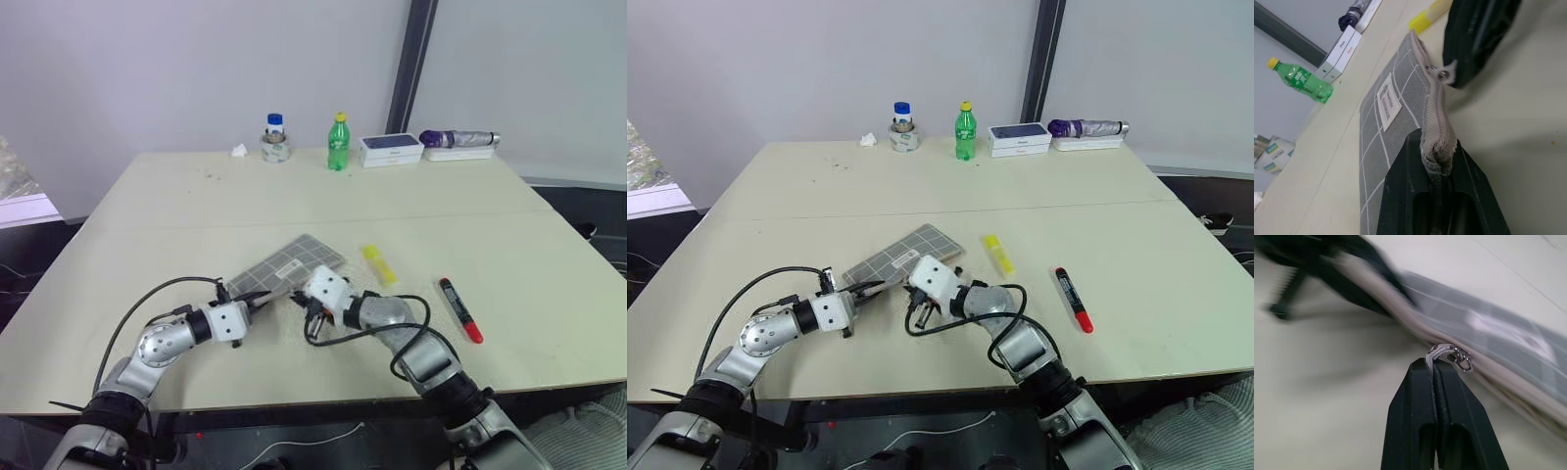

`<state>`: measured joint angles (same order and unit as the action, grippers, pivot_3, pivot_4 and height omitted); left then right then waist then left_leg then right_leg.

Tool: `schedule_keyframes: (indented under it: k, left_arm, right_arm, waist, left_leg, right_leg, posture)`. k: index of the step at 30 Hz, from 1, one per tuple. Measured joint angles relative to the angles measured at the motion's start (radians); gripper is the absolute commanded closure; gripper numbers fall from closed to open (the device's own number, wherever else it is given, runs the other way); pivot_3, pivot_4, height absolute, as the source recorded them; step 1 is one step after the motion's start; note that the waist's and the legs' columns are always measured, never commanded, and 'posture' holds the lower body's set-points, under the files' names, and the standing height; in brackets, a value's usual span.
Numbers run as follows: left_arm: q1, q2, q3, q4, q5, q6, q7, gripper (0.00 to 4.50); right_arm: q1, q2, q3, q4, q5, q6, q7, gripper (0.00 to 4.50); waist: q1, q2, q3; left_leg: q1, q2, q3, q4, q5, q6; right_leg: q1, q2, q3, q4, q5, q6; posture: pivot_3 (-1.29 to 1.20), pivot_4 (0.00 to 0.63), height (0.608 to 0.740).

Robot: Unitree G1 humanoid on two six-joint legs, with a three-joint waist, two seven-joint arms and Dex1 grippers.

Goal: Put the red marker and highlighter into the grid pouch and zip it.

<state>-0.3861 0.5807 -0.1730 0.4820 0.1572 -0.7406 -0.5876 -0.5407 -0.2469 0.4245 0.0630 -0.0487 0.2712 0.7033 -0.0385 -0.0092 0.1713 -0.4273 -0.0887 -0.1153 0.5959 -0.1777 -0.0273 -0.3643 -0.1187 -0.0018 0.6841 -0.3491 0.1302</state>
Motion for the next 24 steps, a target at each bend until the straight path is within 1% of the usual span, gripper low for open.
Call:
schedule_keyframes:
  k: [5, 11, 14, 17, 18, 20, 23, 24]
  left_arm:
    - [-0.005, -0.018, -0.002, -0.01, 0.009, 0.016, 0.006, 4.5]
    - [-0.005, -0.022, -0.003, -0.013, 0.011, 0.02, 0.008, 4.5]
    - [-0.005, -0.03, -0.003, -0.019, 0.011, 0.035, 0.012, 4.5]
    - [-0.005, -0.034, -0.003, -0.025, 0.021, 0.039, 0.023, 4.5]
    - [-0.005, -0.034, -0.003, -0.028, 0.027, 0.04, 0.026, 4.5]
    - [0.0, -0.034, -0.003, -0.036, 0.036, 0.039, 0.038, 4.5]
    - [0.011, -0.029, -0.002, -0.051, 0.061, 0.034, 0.074, 4.5]
    - [0.015, -0.026, -0.001, -0.055, 0.072, 0.031, 0.087, 4.5]
  right_arm:
    - [-0.049, 0.002, 0.038, 0.027, -0.008, -0.121, 0.089, 4.46]
    - [-0.086, 0.002, 0.049, 0.106, -0.017, -0.241, 0.165, 4.46]
    - [-0.111, -0.026, 0.041, 0.143, -0.018, -0.292, 0.193, 4.46]
    - [-0.108, -0.064, 0.026, 0.145, -0.013, -0.312, 0.214, 3.62]
    - [-0.1, -0.083, 0.014, 0.143, -0.009, -0.316, 0.218, 3.18]
    - [-0.067, -0.129, -0.011, 0.125, -0.006, -0.32, 0.228, 2.12]
    - [0.034, -0.207, -0.059, 0.061, 0.006, -0.316, 0.234, 0.59]
    - [0.07, -0.233, -0.082, 0.036, 0.015, -0.308, 0.232, 0.01]
  waist:
    - [0.0, 0.0, 0.0]
    - [-0.001, 0.0, 0.0]
    - [0.001, 0.0, 0.0]
    - [0.002, 0.0, 0.0]
    - [0.003, 0.0, 0.0]
    - [0.005, 0.0, 0.0]
    - [0.006, 0.0, 0.0]
    - [0.006, 0.0, 0.0]
  left_leg:
    - [0.0, 0.0, 0.0, 0.0, 0.0, 0.0]
    - [0.0, 0.0, 0.0, 0.0, 0.0, 0.0]
    - [0.0, 0.0, 0.0, 0.0, 0.0, 0.0]
    - [0.0, 0.0, 0.0, 0.0, 0.0, 0.0]
    - [0.0, 0.0, 0.0, 0.0, 0.0, 0.0]
    - [0.0, 0.0, 0.0, 0.0, 0.0, 0.0]
    - [0.0, 0.0, 0.0, 0.0, 0.0, 0.0]
    - [0.0, 0.0, 0.0, 0.0, 0.0, 0.0]
  right_leg:
    - [0.0, 0.0, 0.0, 0.0, 0.0, 0.0]
    - [0.0, 0.0, 0.0, 0.0, 0.0, 0.0]
    - [0.0, 0.0, 0.0, 0.0, 0.0, 0.0]
    - [0.0, 0.0, 0.0, 0.0, 0.0, 0.0]
    - [0.0, 0.0, 0.0, 0.0, 0.0, 0.0]
    - [0.001, 0.0, 0.0, -0.001, 0.0, 0.0]
    - [0.003, 0.0, 0.0, -0.001, 0.0, 0.0]
    - [0.004, 0.0, 0.0, -0.001, 0.0, 0.0]
  posture:
    - [0.0, 0.15, 0.74]
    - [0.0, 0.15, 0.74]
    - [0.0, 0.15, 0.74]
    - [0.0, 0.15, 0.74]
    - [0.0, 0.15, 0.74]
    - [0.0, 0.15, 0.74]
    - [0.0, 0.15, 0.74]
    - [0.0, 0.15, 0.74]
